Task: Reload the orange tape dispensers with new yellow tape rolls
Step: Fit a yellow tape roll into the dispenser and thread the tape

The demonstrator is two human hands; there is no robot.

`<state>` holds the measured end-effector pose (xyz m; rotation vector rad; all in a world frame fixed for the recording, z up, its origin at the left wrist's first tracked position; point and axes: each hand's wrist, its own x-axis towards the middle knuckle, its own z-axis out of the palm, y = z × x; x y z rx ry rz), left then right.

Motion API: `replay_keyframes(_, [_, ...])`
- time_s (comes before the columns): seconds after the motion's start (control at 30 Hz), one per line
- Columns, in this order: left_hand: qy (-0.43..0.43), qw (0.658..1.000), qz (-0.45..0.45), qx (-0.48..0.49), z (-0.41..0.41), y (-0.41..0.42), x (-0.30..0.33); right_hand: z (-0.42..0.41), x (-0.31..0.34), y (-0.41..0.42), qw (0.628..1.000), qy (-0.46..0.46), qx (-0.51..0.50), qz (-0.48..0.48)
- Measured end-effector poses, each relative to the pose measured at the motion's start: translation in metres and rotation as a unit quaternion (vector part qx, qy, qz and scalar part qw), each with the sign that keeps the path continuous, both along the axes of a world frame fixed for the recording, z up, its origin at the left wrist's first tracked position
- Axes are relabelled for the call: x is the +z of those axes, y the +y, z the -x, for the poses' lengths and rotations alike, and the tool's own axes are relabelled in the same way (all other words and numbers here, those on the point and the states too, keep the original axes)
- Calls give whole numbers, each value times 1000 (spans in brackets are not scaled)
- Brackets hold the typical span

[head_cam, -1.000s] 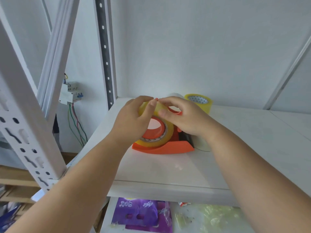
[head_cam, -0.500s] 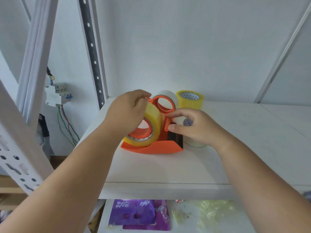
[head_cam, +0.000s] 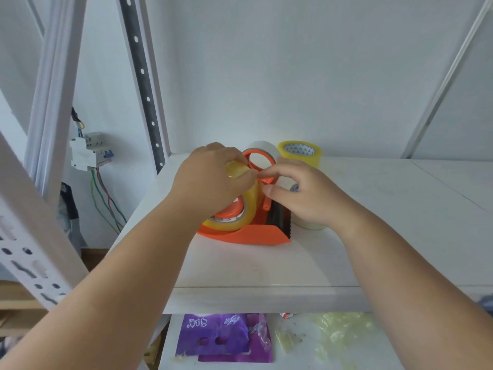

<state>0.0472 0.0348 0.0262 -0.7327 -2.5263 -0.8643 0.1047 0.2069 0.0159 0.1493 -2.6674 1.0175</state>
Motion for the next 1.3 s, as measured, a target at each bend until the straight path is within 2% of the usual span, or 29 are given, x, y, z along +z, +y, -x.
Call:
replay_keyframes(0.17, [63, 993, 99, -5, -5, 16, 5, -4, -1, 0, 999, -3, -35, -13])
replay_keyframes(0.3, [76, 984, 157, -23, -3, 20, 8, -18, -1, 7, 998, -61, -23, -19])
replay_keyframes(0.37, [56, 991, 110, -47, -2, 15, 9, -23, -4, 7, 996, -82, -7, -19])
replay_keyframes(0.47, [5, 995, -70, -70, 1, 1, 11, -20, -12, 5, 998, -57, -4, 3])
replay_keyframes(0.5, [3, 993, -105, -58, 4, -4, 9, -20, -13, 4, 999, -48, -4, 11])
replay_keyframes(0.7, [-66, 991, -114, -12, 11, -15, -10, -17, -12, 3, 996, -66, 17, 60])
replay_keyframes(0.77, [-53, 991, -125, -9, 10, -10, -11, -14, -12, 4, 994, -75, 19, 81])
replay_keyframes(1.1, [56, 996, 60, -30, 3, 8, 7, -11, -14, 4, 994, -78, 5, 81])
replay_keyframes(1.2, [73, 995, 69, -18, 2, 10, 4, -15, -12, 3, 994, -85, -6, 62])
replay_keyframes(1.3, [71, 996, 45, 1, 1, 9, 1, -26, -12, 0, 995, -71, -69, 8])
